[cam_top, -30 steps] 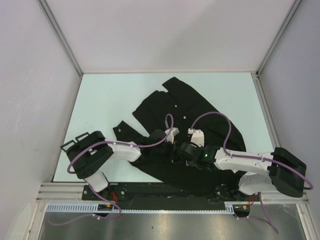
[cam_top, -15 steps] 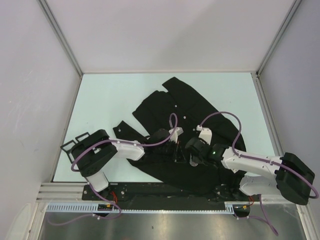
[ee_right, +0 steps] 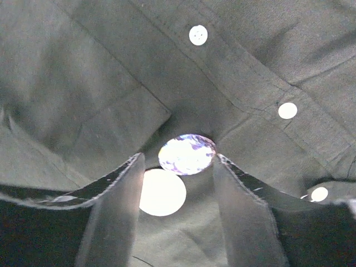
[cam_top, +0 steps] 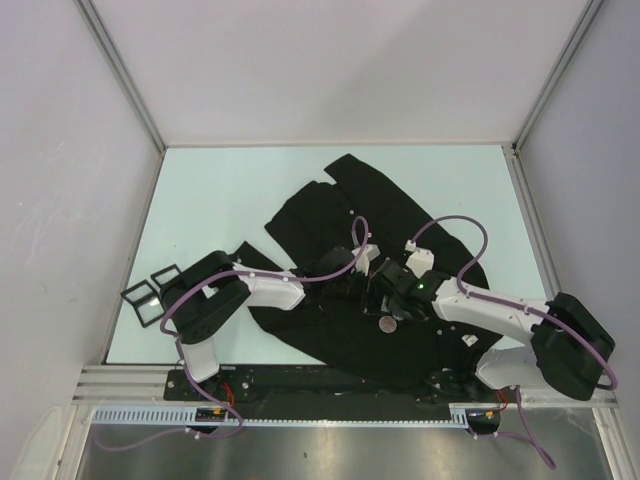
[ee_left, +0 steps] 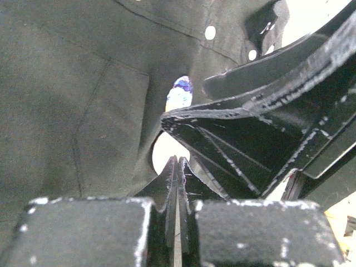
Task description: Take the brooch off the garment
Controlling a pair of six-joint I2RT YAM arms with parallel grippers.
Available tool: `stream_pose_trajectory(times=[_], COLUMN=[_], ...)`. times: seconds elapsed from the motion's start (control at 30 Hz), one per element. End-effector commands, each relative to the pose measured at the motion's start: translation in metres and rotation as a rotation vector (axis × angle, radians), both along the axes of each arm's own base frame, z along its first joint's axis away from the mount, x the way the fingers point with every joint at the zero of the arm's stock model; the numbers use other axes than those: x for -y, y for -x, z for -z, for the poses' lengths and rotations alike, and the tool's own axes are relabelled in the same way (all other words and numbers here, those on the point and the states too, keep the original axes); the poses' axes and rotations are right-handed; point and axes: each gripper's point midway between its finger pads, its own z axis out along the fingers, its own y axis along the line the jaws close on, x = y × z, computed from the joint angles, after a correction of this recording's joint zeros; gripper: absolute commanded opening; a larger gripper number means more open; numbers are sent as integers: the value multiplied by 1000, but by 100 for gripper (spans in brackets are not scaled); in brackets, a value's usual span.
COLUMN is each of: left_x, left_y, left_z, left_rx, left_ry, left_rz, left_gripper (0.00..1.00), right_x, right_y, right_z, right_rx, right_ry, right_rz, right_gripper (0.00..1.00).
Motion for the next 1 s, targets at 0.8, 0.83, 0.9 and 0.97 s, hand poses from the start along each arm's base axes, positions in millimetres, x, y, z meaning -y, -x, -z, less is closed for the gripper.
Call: stream_pose_trajectory(times=[0.8,0.83,0.9,0.97], left_x=[-21,-20,-19,-18], left_y=[1,1,0,1], left_z=[14,13,12,10], left_rx=[26,25,28,24], left_ry=[-12,-12,-9,-5], left_rz=[-69,-68,-64,-59], left_gripper=[22,22,22,22], right_x=[4,2,0,0], right_y=[-16,-16,-17,-18], right_z=[6,5,-1,-4], right_rx=[-7,-3,15,30], right_ry=[182,175,156,150], right_rz=[251,247,246,249], right_gripper=[41,39,35,24])
